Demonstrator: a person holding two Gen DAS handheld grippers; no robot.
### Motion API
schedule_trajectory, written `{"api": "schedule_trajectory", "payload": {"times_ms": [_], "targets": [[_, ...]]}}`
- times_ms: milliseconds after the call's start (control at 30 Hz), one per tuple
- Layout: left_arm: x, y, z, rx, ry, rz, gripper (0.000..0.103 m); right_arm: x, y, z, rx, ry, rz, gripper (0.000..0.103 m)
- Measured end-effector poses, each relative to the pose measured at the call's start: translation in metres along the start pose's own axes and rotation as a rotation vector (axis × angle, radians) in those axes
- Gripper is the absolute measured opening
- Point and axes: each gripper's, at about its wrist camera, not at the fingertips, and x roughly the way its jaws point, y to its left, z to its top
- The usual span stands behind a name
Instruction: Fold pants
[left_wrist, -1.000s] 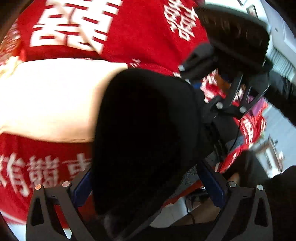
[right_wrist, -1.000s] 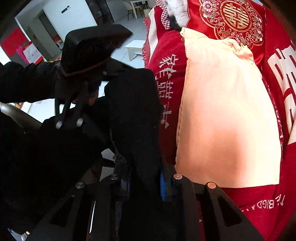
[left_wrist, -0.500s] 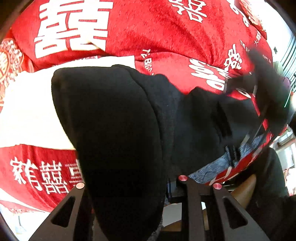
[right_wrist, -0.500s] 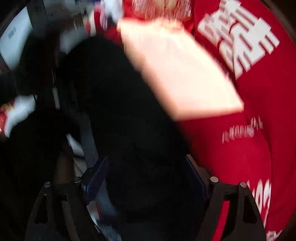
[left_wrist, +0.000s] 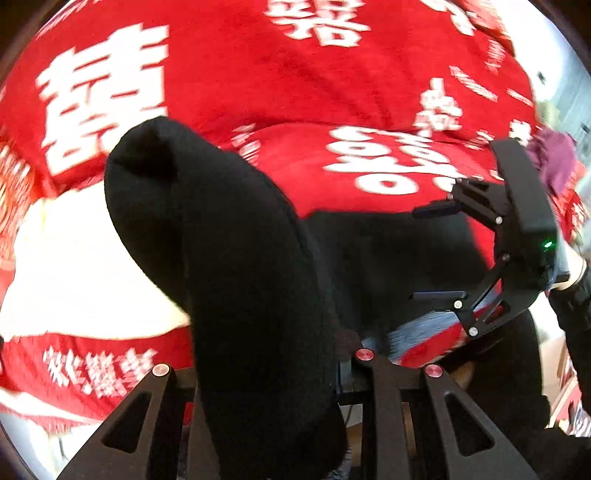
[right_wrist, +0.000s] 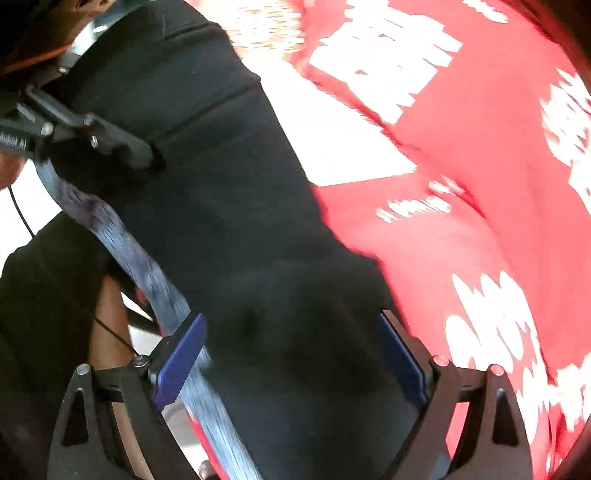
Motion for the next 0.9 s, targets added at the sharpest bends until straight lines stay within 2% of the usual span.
{"api": "schedule_trajectory", "payload": {"times_ms": [100, 200, 367, 467, 600, 633, 667, 733, 800, 867, 900], "targets": [[0.003, -0.045, 0.017, 0.069, -0.010, -0.040, 0.028, -0.029, -0.018, -0.057, 0.098, 0.036, -0.101, 0.094], [0.023, -0.087, 0.037, 0.105, 0.027, -0.047, 0.028, -0.048, -0.038, -0.107, 0.235, 0.055, -0.158, 0.094], [0.081, -0.140, 0.068, 0.066, 0.145, -0.063, 0.028, -0.070, -0.071, -0.174, 0.513, 0.010, -0.157, 0.094], [0.123, -0.173, 0.075, 0.058, 0.223, -0.032, 0.028, -0.080, -0.072, -0.198, 0.614, -0.043, -0.156, 0.094], [0.171, -0.207, 0.074, 0.065, 0.296, 0.046, 0.029, -0.089, -0.073, -0.213, 0.685, -0.090, -0.154, 0.094], [0.175, -0.212, 0.074, 0.060, 0.293, 0.052, 0.036, -0.087, -0.071, -0.213, 0.698, -0.093, -0.153, 0.094], [0.174, -0.216, 0.076, 0.059, 0.289, 0.035, 0.049, -0.082, -0.073, -0.215, 0.712, -0.094, -0.151, 0.094], [0.161, -0.223, 0.078, 0.044, 0.282, -0.084, 0.054, -0.077, -0.072, -0.223, 0.746, -0.096, -0.145, 0.094], [0.143, -0.230, 0.082, 0.080, 0.243, -0.105, 0.054, -0.072, -0.074, -0.231, 0.778, -0.093, -0.143, 0.094], [0.115, -0.221, 0.084, 0.067, 0.194, -0.242, 0.054, -0.073, -0.075, -0.238, 0.812, -0.102, -0.136, 0.094], [0.102, -0.213, 0.083, 0.040, 0.183, -0.281, 0.054, -0.076, -0.074, -0.241, 0.831, -0.118, -0.124, 0.094]]}}
